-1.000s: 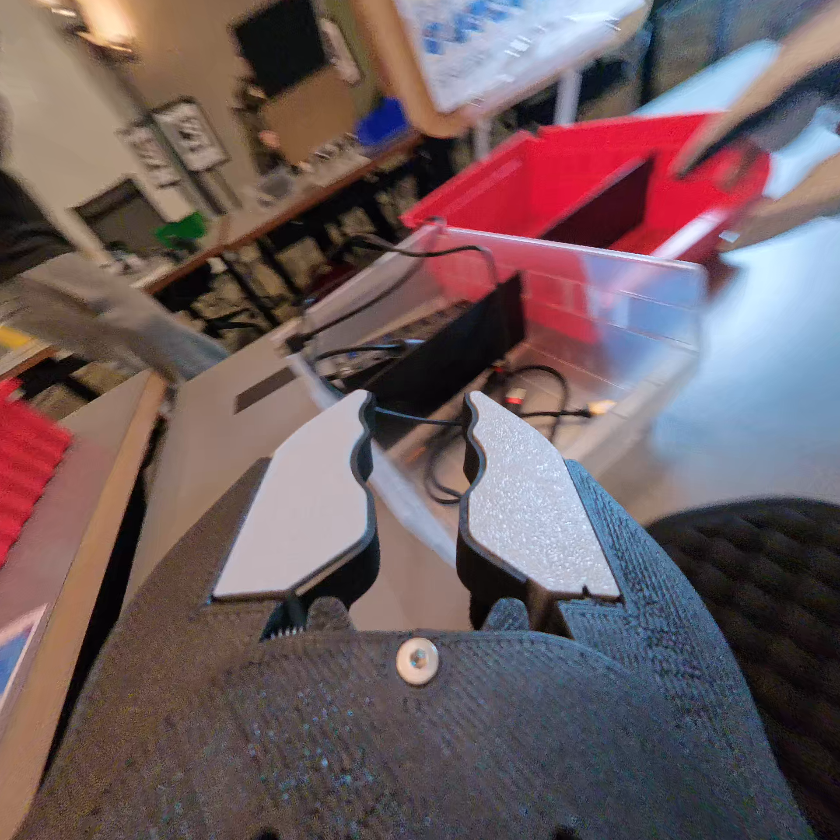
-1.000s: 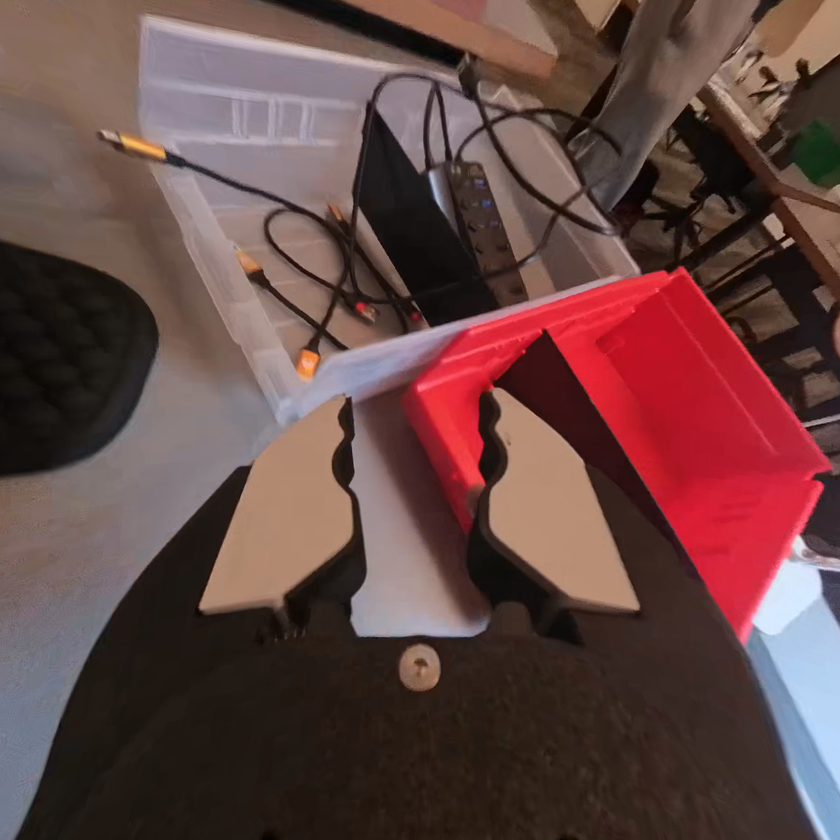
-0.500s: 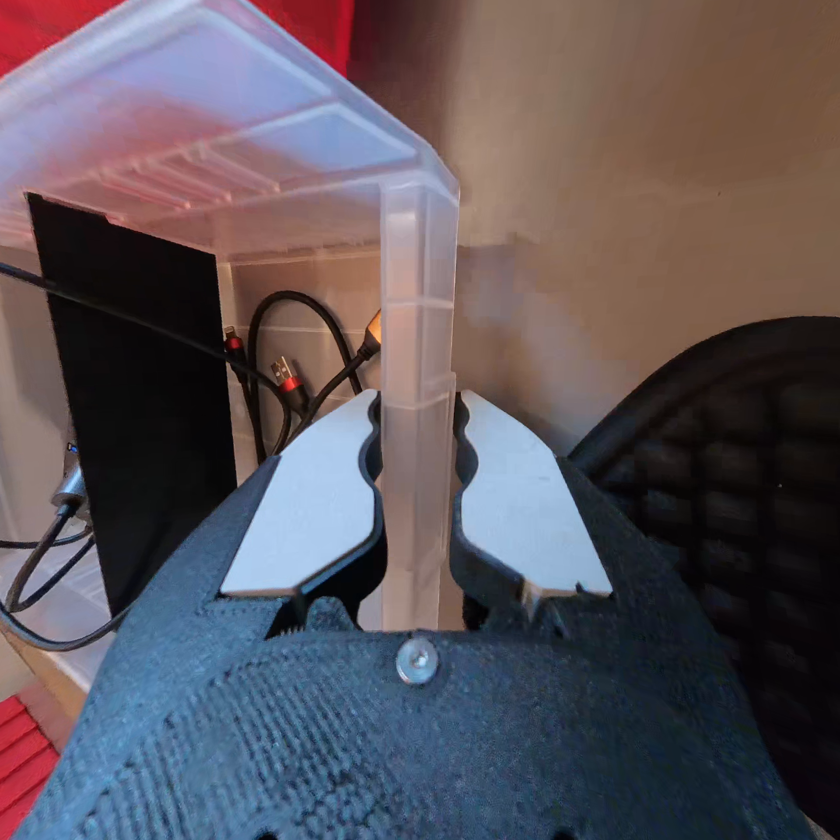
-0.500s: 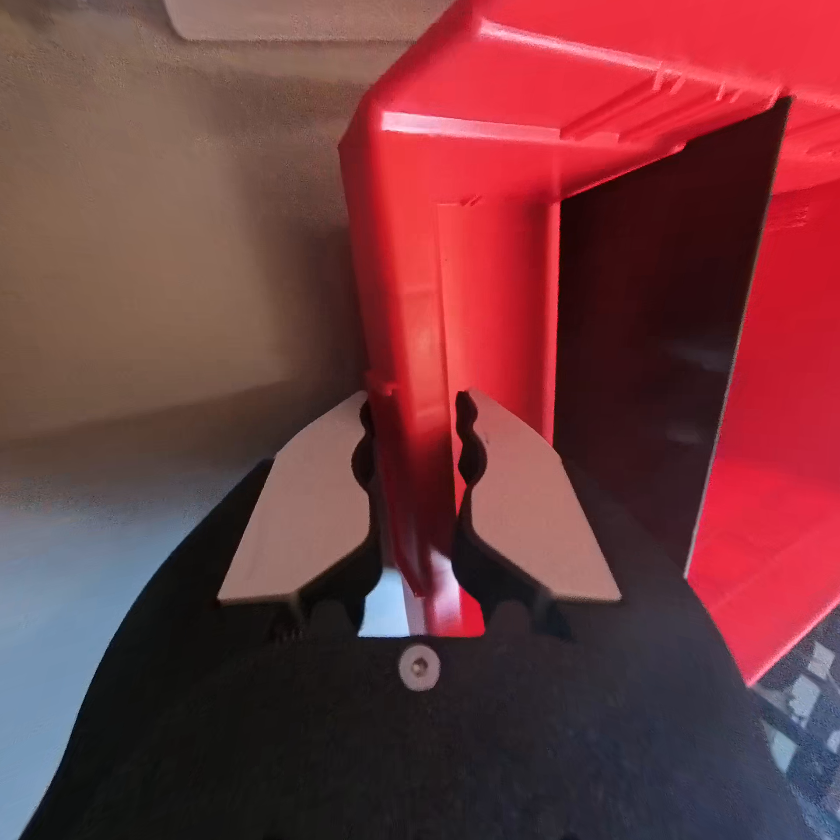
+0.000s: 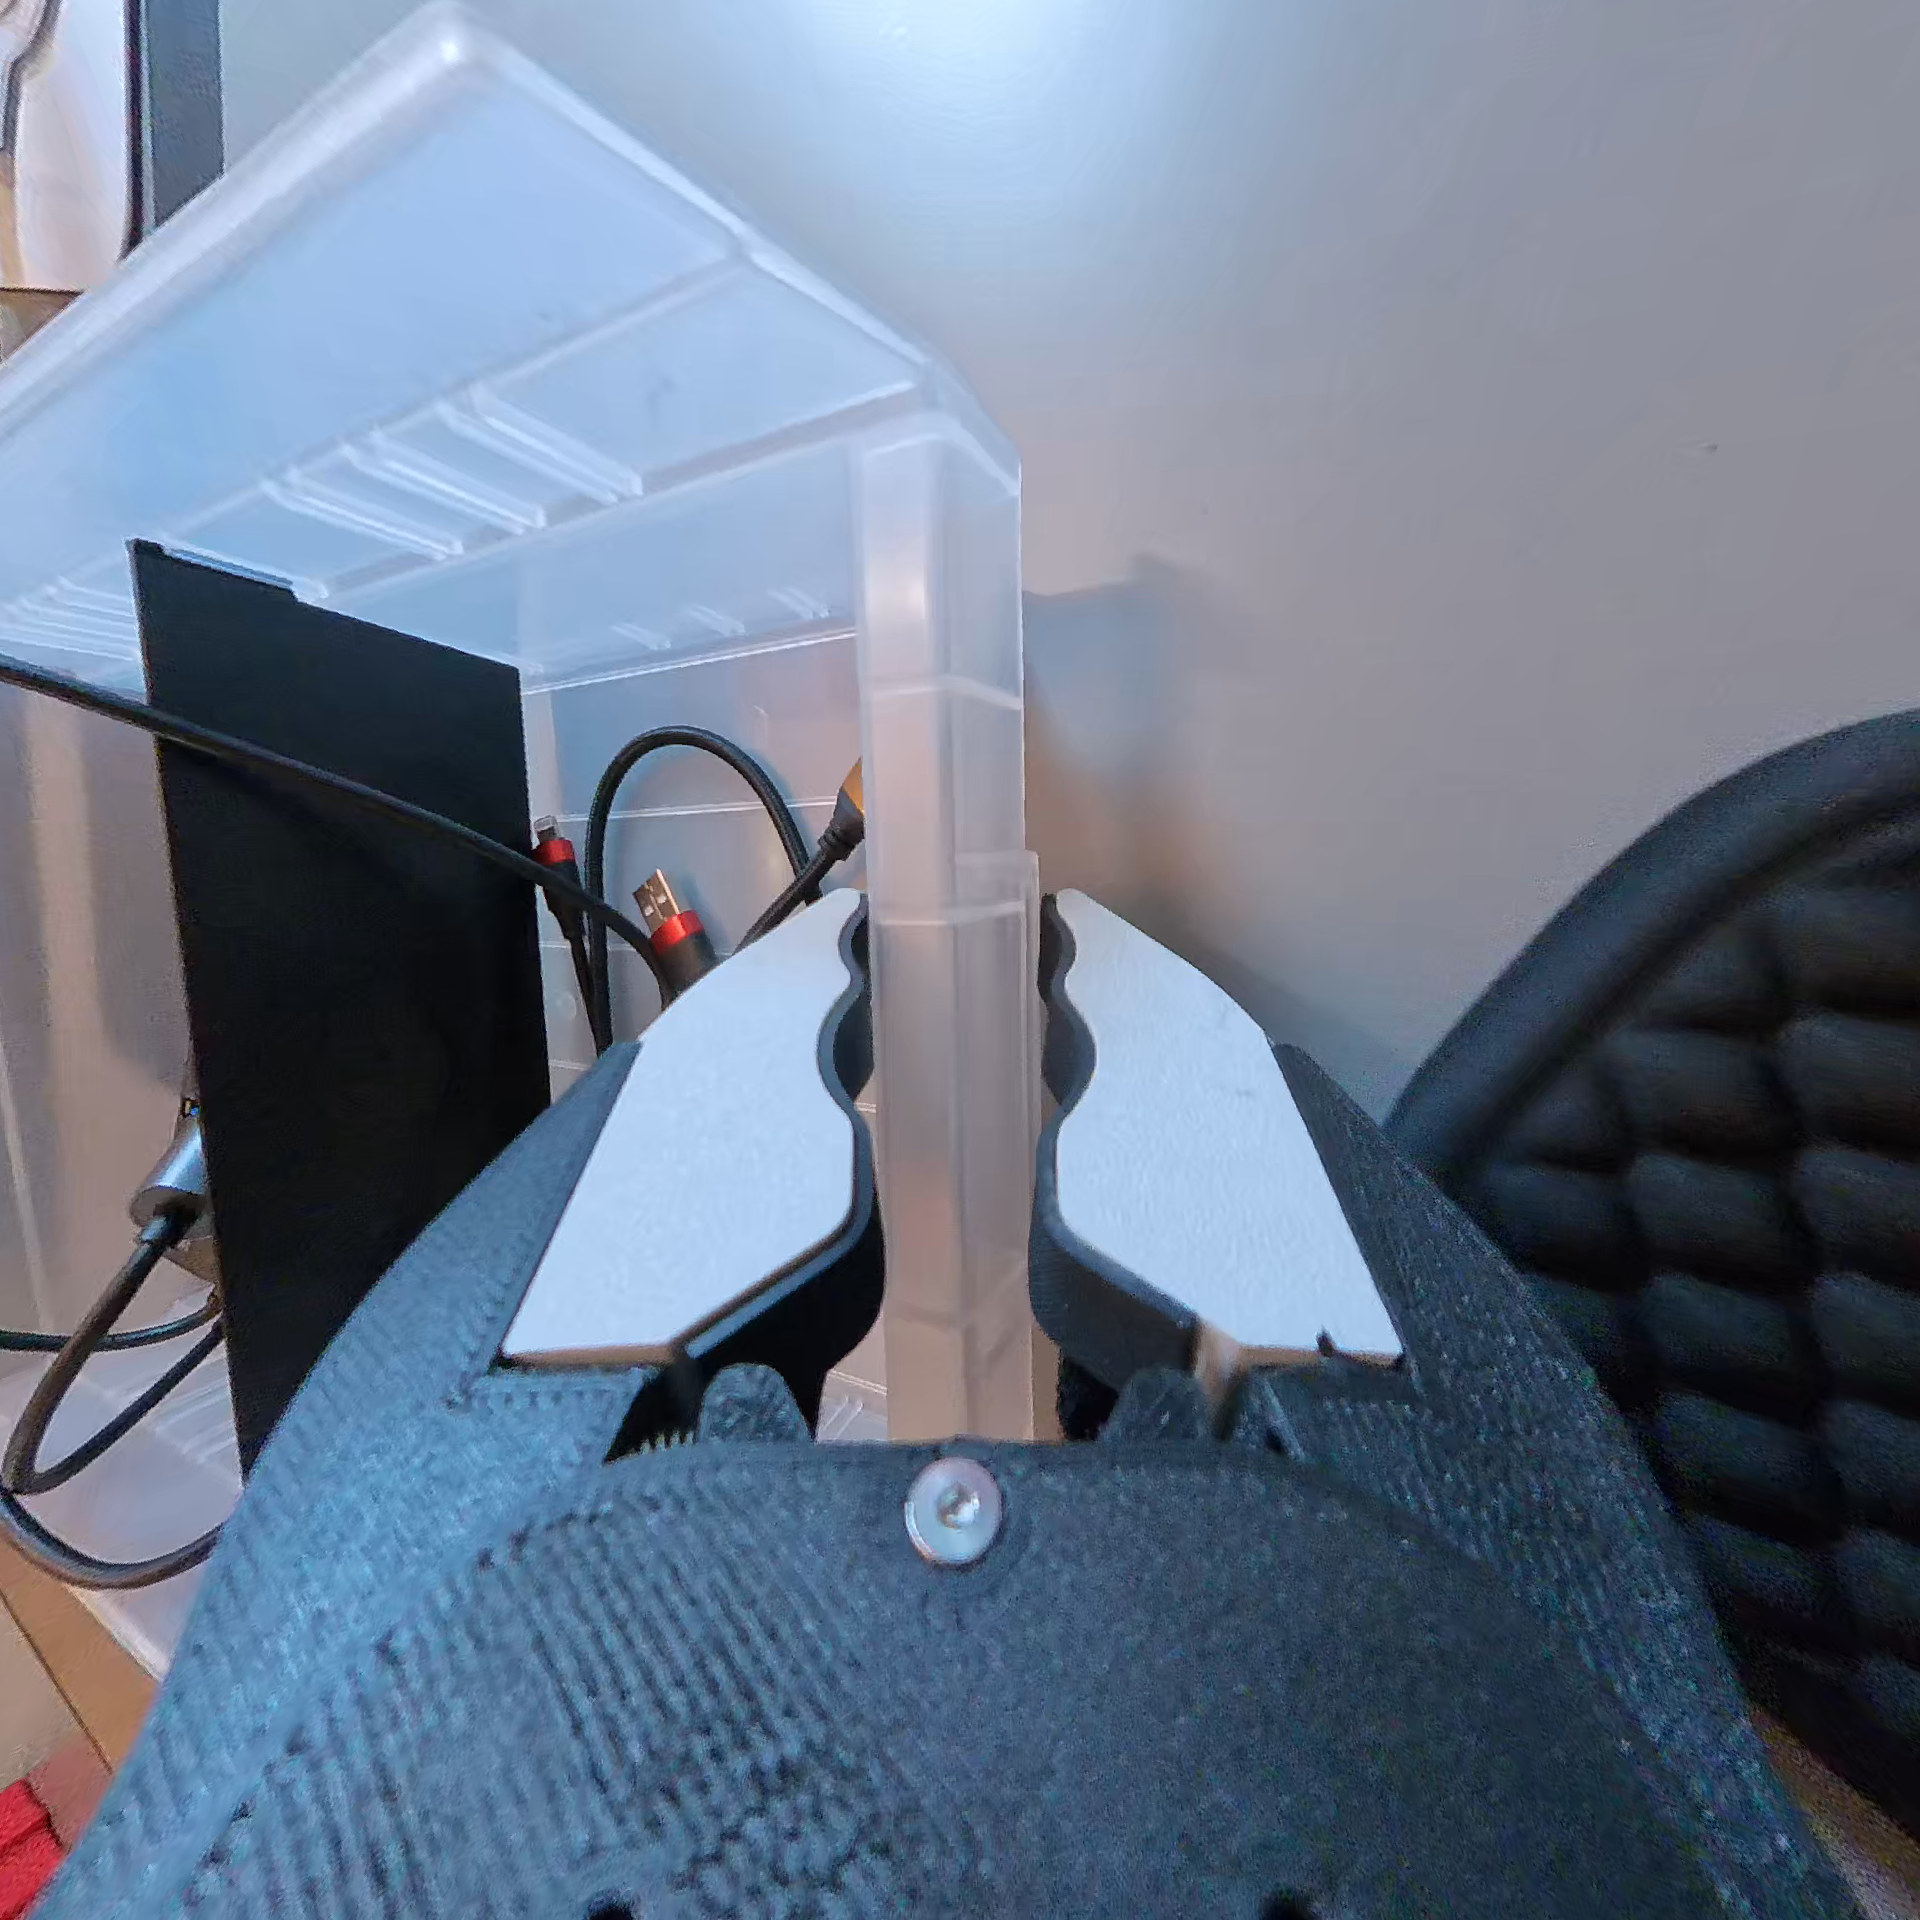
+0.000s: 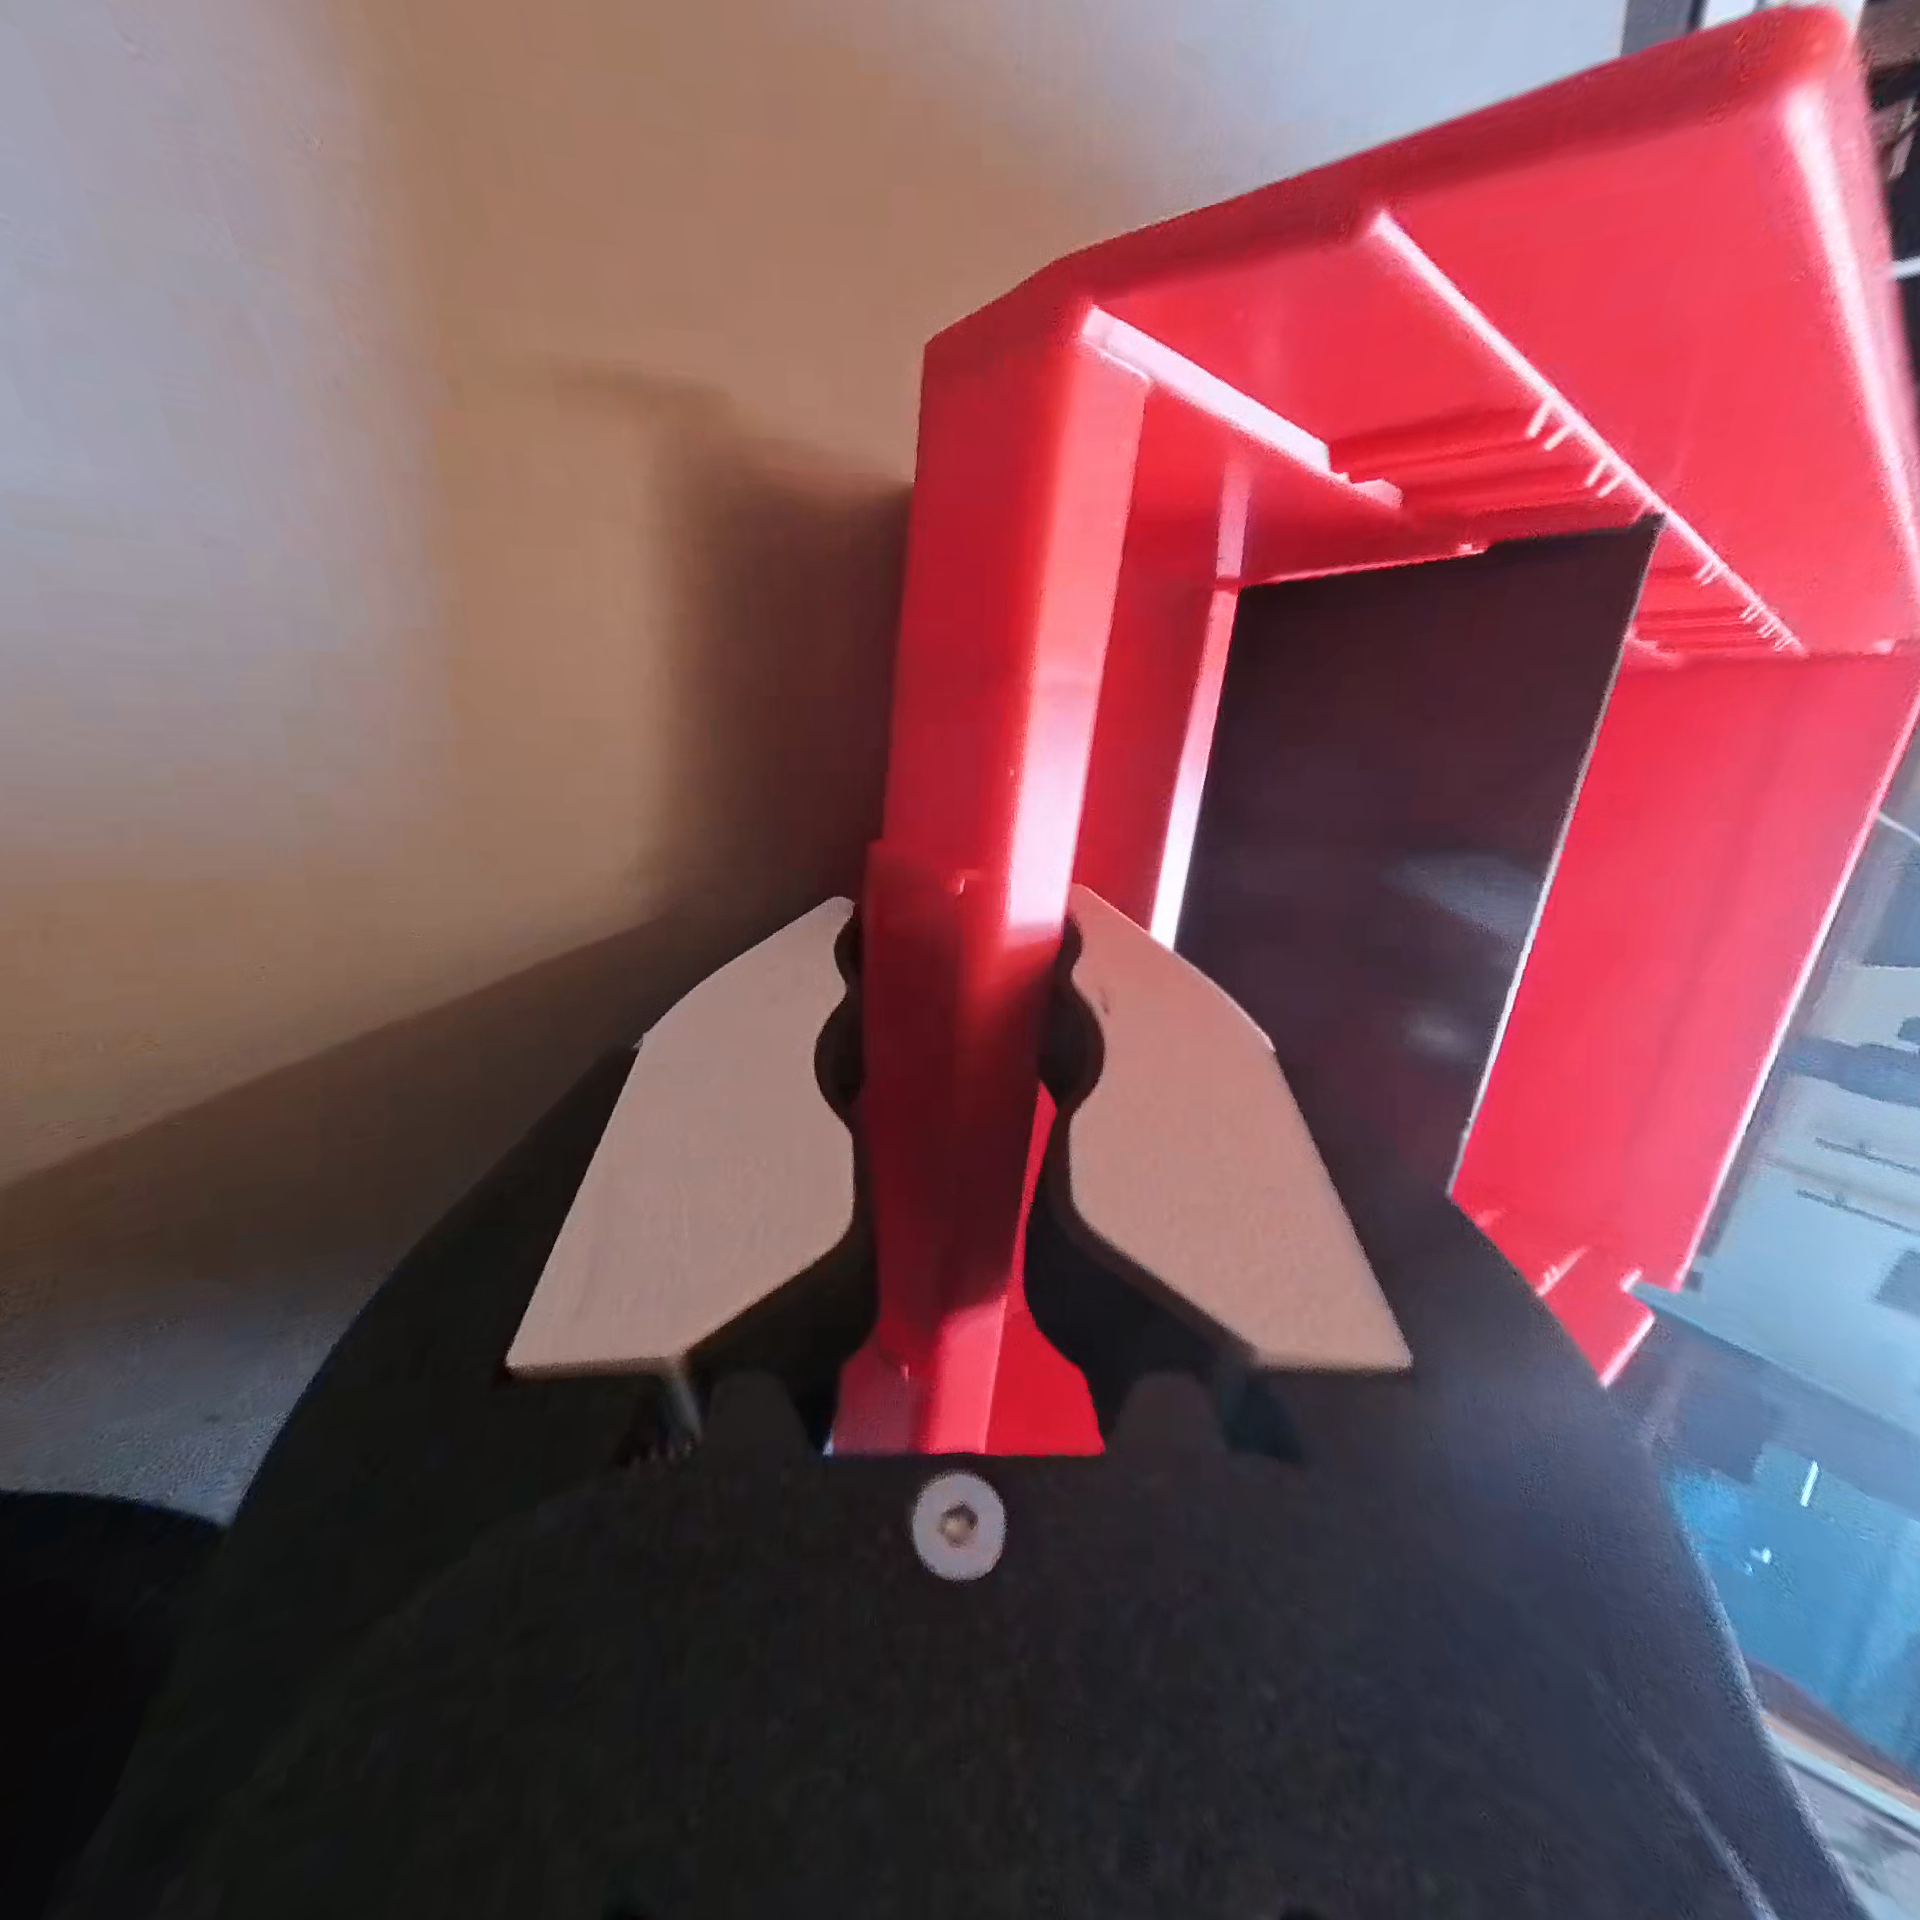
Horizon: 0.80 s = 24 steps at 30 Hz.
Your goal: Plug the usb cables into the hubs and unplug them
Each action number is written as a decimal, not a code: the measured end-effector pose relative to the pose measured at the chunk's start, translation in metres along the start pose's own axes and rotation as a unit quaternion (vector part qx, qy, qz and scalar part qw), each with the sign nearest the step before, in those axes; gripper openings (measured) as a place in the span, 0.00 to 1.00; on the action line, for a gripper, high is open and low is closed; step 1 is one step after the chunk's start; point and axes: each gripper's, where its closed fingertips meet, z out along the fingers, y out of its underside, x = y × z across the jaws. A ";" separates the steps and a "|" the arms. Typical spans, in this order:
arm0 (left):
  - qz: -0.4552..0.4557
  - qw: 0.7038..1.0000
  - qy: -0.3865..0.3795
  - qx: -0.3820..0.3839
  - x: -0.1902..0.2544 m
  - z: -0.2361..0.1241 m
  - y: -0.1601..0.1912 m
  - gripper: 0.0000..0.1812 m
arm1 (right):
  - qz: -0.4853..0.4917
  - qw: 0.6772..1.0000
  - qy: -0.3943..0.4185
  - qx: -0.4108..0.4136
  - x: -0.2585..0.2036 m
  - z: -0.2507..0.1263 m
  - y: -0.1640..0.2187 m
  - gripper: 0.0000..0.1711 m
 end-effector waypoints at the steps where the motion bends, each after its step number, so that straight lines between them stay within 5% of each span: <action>1: 0.000 1.000 -0.001 0.001 -0.004 0.002 0.000 0.17 | -0.001 1.000 0.003 -0.013 0.006 0.003 0.006 0.18; 6: -0.041 0.999 -0.014 -0.002 -0.021 0.009 0.001 0.18 | 0.045 0.999 0.025 -0.012 0.026 0.006 0.007 0.23; 11: -0.134 0.985 -0.003 0.110 -0.040 -0.028 -0.026 0.20 | 0.178 0.964 0.034 0.194 0.033 -0.038 -0.048 0.26; 14: -0.174 0.974 -0.063 0.127 -0.082 -0.056 -0.020 0.19 | 0.224 0.930 0.044 0.288 0.037 -0.063 -0.068 0.24; 19: -0.107 0.984 -0.142 -0.010 -0.148 -0.070 0.024 0.18 | 0.229 0.912 0.044 0.336 0.025 -0.059 -0.078 0.18; 24: -0.036 0.984 -0.104 -0.144 -0.179 -0.054 0.059 0.17 | 0.201 0.920 0.043 0.333 0.009 -0.049 -0.080 0.14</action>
